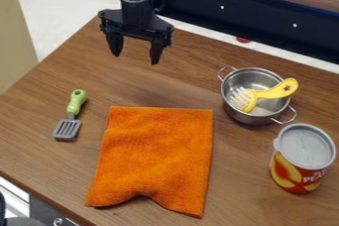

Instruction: Move the yellow cloth to the upper left corner of the table

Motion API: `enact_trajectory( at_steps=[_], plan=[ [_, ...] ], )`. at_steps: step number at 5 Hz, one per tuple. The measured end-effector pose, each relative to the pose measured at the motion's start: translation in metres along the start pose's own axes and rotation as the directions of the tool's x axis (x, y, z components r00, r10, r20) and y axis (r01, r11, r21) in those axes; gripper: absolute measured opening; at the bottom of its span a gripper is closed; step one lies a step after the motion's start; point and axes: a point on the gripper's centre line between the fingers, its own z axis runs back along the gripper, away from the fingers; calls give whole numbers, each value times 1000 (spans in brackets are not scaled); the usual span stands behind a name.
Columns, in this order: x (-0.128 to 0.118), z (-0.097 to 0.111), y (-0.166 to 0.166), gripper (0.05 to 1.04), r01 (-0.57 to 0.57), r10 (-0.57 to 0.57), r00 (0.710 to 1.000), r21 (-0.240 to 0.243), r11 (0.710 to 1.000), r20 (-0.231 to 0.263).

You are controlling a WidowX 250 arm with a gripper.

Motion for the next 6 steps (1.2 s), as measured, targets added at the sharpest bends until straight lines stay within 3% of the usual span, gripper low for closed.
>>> enact_trajectory(
  at_steps=[1, 2, 3, 4, 5, 6],
  plan=[
    [-8, -9, -2, 999, 2, -3, 999, -4, 1000, -37],
    [-35, -2, -17, 999, 33, -38, 994, -53, 998, -100],
    [-59, 25, -30, 999, 56, -65, 995, -118, 991, -73],
    [-89, 22, -48, 953, 23, -36, 994, -132, 991, -99],
    [-115, 12, -67, 711, 105, -117, 990, -137, 985, -78],
    [-124, -4, -76, 387, 86, -100, 990, -142, 986, -100]
  ],
)
